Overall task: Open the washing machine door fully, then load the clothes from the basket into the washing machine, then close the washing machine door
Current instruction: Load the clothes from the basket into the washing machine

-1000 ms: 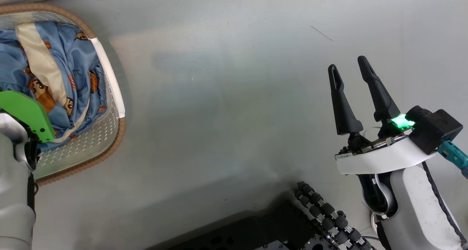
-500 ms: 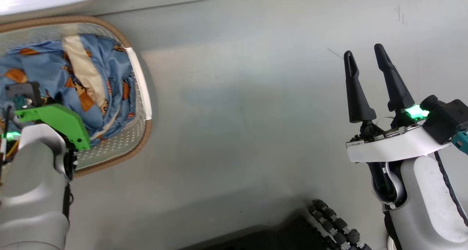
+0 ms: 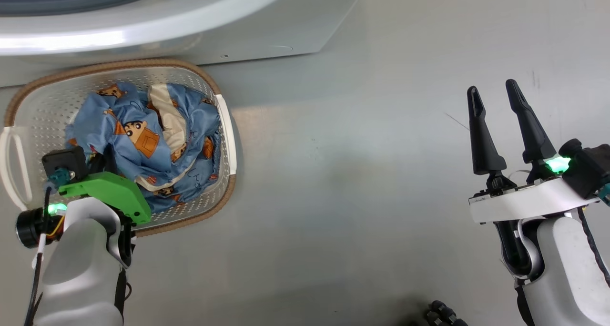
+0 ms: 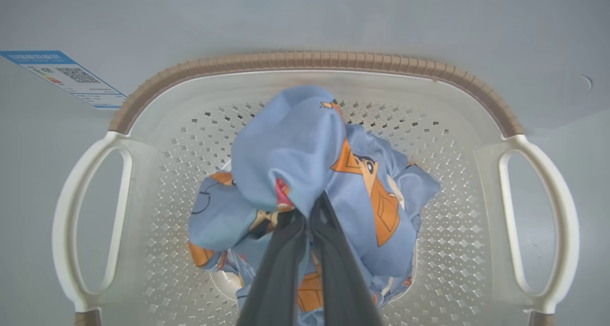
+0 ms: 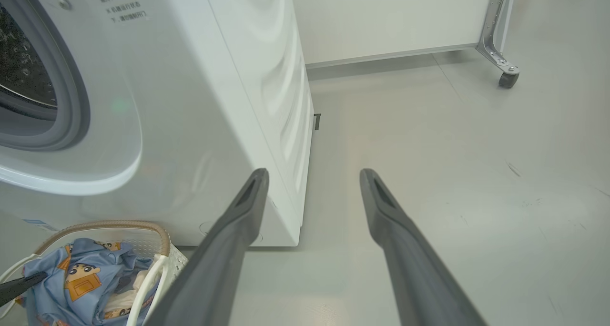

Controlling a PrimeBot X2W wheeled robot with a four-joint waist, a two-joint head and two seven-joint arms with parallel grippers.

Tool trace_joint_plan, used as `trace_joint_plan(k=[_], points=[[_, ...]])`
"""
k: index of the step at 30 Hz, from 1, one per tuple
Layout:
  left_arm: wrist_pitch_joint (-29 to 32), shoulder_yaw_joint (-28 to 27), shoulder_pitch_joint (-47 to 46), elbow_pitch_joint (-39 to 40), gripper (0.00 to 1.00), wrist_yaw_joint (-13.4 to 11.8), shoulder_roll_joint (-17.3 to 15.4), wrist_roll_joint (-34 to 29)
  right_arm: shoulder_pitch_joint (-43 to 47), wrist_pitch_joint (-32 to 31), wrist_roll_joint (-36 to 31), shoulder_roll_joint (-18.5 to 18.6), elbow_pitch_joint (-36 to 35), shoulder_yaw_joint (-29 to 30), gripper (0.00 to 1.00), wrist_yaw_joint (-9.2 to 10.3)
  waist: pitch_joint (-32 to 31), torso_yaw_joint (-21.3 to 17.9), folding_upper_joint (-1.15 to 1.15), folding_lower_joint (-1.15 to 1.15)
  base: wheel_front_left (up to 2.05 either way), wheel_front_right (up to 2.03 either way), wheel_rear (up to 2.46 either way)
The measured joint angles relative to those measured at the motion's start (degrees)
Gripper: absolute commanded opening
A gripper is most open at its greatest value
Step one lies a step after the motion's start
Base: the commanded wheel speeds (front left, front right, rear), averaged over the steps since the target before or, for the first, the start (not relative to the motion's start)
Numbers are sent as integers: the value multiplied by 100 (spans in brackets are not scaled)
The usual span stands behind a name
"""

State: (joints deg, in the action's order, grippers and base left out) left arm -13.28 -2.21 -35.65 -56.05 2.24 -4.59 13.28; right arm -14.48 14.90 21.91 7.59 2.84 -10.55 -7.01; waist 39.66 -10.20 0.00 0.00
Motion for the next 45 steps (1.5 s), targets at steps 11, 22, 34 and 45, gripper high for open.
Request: trace_joint_plan(k=[11, 22, 34, 45], points=[[-100, -88, 388, 109, 0, 26, 192, 156, 360, 0, -3, 32, 120, 288, 100, 0, -899, 318, 0, 0, 0, 0, 0], [-99, -143, 1009, 737, 0, 29, 338, 231, 864, 0, -48, 130, 231, 425, 100, 0, -1828, 571, 0, 0, 0, 0, 0], [-99, -88, 1970, 1143, 0, 177, 365, 297, 1514, 0, -55, 153, 327, 337, 100, 0, -2837, 770, 0, -1, 0, 0, 0], [-99, 34, 2530, 1847, 0, 178, 328, 297, 1891, 0, -25, 152, 314, 297, 100, 0, -3471, 772, 0, -1, 0, 0, 0]])
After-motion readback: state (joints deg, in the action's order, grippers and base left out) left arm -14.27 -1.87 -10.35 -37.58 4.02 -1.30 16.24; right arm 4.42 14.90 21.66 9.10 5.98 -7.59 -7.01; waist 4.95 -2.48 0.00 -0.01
